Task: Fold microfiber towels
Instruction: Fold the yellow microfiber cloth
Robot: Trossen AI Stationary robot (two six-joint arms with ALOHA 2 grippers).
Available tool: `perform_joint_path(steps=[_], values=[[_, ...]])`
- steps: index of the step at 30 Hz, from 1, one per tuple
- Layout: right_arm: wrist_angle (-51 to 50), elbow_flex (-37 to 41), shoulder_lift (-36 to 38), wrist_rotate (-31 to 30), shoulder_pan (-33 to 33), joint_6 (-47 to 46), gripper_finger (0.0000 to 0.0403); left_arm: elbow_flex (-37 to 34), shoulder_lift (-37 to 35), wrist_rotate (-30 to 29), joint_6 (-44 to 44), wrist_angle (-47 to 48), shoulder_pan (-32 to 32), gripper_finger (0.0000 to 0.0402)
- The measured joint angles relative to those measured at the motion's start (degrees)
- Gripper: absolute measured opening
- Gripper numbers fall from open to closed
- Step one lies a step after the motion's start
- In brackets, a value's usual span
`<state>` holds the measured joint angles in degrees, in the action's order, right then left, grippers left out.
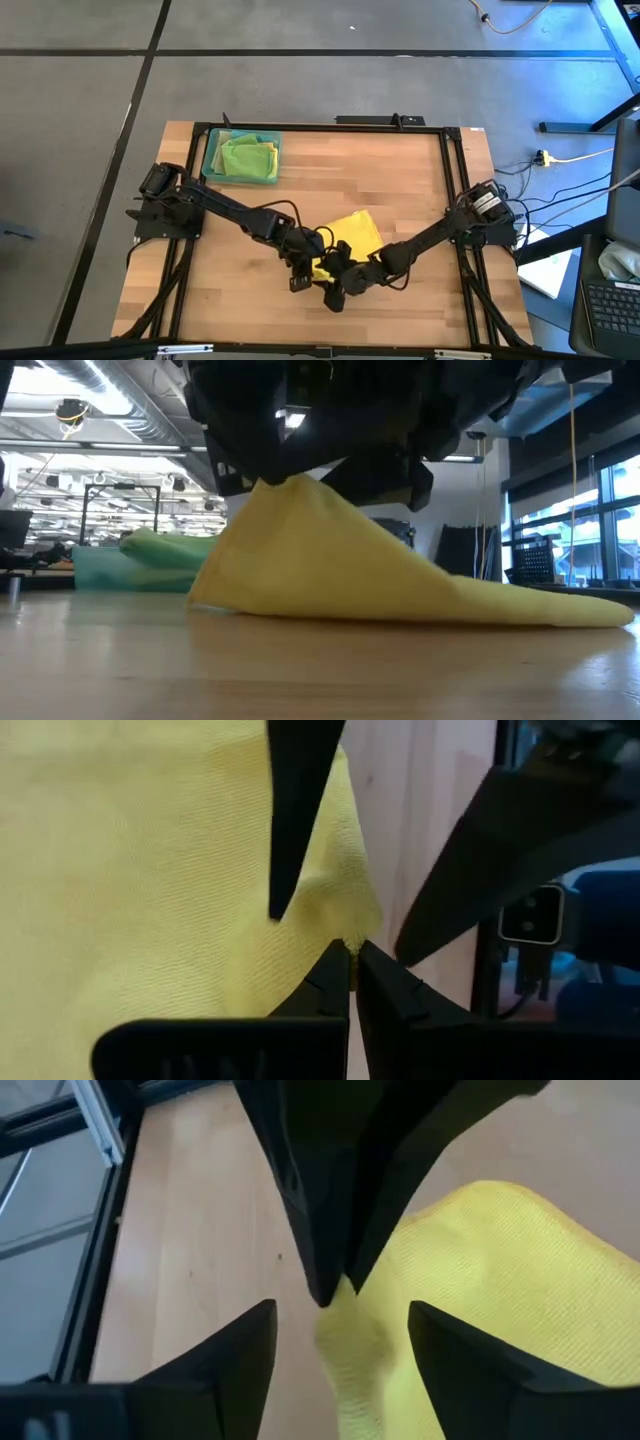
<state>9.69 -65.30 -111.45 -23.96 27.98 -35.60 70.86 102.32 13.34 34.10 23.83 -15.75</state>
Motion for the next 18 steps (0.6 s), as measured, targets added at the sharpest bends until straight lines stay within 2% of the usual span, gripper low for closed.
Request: perform_joint_path(steps=[8, 14, 18], values=[[0.2, 0.0, -0.3, 4.7, -1.5, 3.5, 0.0171, 0.6, 0.0, 1.5, -1.1, 0.0, 0.1, 0.0001], [-0.4, 0.0, -0.3, 6.3, -1.8, 4.4, 0.0093, 0.6, 0.0, 1.8, -1.7, 0.0, 1.0, 0.0001], [-0.9, 0.0, -0.3, 6.9, -2.2, 2.8, 0.0026, 0.6, -0.1, 1.6, -1.7, -0.5, 1.9, 0.0006]])
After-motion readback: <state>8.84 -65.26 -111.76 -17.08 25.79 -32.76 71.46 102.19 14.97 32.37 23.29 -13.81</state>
